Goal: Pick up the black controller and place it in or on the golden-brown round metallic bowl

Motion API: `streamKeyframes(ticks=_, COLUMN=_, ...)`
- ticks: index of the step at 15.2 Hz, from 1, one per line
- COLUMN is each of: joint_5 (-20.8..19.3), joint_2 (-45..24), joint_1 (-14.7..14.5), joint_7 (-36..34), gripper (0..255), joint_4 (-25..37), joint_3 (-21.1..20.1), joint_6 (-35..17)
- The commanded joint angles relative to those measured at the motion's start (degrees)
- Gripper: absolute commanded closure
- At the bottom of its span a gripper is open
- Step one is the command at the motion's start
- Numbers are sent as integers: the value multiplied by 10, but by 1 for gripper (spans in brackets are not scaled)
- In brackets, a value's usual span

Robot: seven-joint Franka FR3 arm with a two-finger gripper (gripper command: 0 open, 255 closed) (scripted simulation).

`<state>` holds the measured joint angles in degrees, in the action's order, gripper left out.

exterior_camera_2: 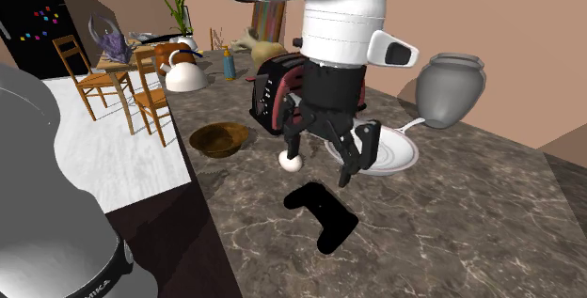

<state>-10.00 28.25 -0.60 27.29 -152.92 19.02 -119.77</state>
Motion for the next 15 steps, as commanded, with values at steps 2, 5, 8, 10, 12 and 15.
streamKeyframes(ticks=2, joint_5=6, joint_2=-60, joint_1=-7, joint_7=35, gripper=0, joint_4=-13, joint_3=27, joint_6=-74)
streamKeyframes(ticks=5, joint_5=27, joint_2=-132, joint_1=-19, joint_7=81, gripper=0, joint_4=-12, joint_3=55, joint_6=-144)
streamKeyframes(ticks=8, joint_5=69, joint_2=-209, joint_1=-34, joint_7=138, gripper=0, joint_4=-3, joint_3=77, joint_6=-206)
streamKeyframes(ticks=10, joint_5=80, joint_2=-225, joint_1=-37, joint_7=146, gripper=0, joint_4=-7, joint_3=78, joint_6=-226)
streamKeyframes(ticks=12, joint_5=92, joint_2=-242, joint_1=-40, joint_7=155, gripper=0, joint_4=-11, joint_3=79, joint_6=-245)
streamKeyframes(ticks=15, joint_5=115, joint_2=-269, joint_1=-44, joint_7=171, gripper=0, joint_4=-16, joint_3=79, joint_6=-274)
